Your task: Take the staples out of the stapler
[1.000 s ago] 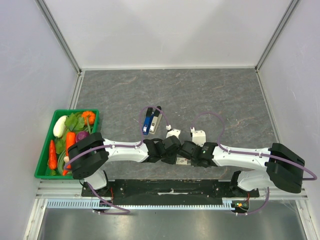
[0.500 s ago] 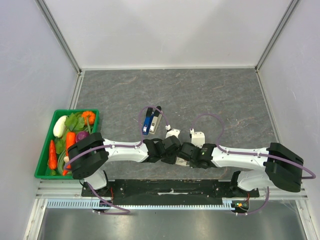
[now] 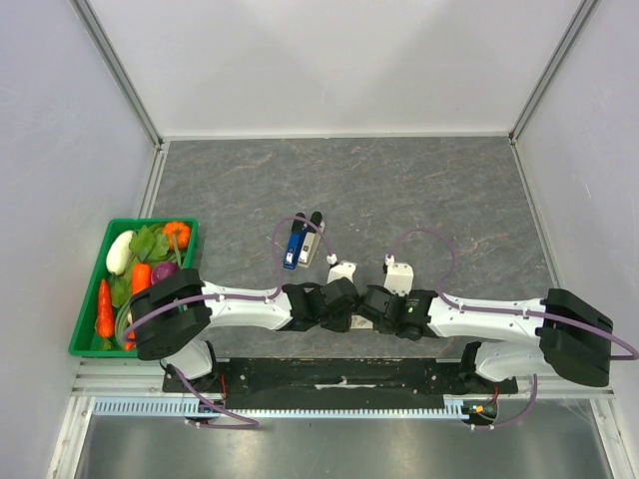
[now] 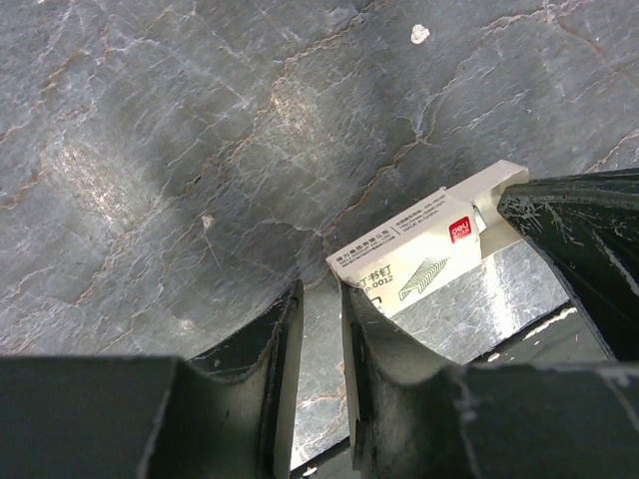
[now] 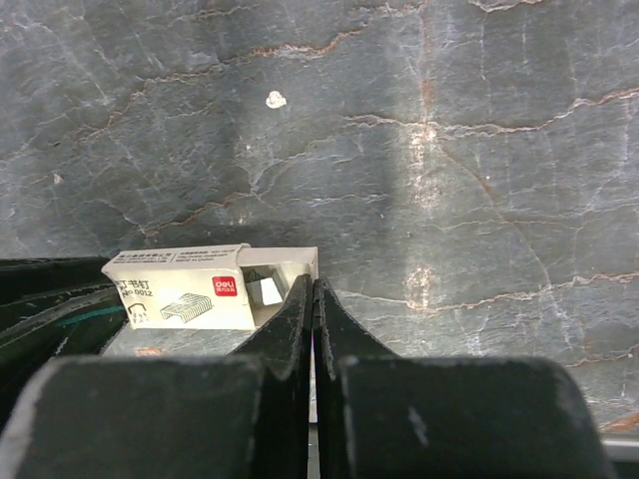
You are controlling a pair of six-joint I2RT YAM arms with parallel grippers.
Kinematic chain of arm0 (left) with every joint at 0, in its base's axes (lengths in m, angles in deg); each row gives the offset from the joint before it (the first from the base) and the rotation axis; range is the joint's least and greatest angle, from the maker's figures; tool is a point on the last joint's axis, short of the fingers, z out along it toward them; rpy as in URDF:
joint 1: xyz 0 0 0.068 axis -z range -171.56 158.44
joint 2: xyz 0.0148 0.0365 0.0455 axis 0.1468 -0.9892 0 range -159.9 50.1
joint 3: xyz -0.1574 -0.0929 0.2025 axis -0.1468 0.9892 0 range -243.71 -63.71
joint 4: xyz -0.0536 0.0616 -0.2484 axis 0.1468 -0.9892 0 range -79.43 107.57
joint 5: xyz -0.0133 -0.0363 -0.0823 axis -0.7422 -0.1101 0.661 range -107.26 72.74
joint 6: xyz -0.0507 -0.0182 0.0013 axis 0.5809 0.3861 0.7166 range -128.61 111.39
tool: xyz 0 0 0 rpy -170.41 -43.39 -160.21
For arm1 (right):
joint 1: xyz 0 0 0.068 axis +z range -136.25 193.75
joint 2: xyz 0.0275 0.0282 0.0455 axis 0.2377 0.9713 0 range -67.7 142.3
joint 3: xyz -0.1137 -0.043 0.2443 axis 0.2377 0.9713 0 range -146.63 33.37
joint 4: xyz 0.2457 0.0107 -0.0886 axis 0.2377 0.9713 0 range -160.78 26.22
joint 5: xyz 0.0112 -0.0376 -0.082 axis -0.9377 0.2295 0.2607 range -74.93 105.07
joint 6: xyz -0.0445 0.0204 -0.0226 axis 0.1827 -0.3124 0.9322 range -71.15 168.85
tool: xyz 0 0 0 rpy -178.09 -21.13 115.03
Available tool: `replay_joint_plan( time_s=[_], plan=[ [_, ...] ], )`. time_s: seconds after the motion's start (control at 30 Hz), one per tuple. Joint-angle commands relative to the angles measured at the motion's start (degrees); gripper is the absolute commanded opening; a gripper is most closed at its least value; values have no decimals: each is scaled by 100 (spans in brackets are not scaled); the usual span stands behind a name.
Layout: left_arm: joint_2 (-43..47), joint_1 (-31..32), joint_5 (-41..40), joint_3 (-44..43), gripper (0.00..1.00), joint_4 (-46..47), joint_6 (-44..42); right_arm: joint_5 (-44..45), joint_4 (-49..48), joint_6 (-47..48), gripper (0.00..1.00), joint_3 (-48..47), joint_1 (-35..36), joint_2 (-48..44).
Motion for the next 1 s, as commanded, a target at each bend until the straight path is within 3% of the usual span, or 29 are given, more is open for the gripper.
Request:
replay_joint_plan(
  time_s=[0.0, 0.4, 0.97],
  plan=[
    [-181, 193, -53, 296, 29, -515, 278, 194, -484, -304, 0, -40, 45, -143],
    [-427, 202, -18, 129, 29, -427, 173, -53, -923, 214, 1, -418, 203, 464],
    [-384, 229, 79, 217, 27, -287, 191, -202, -1398, 267, 2, -532, 353, 412]
  ],
)
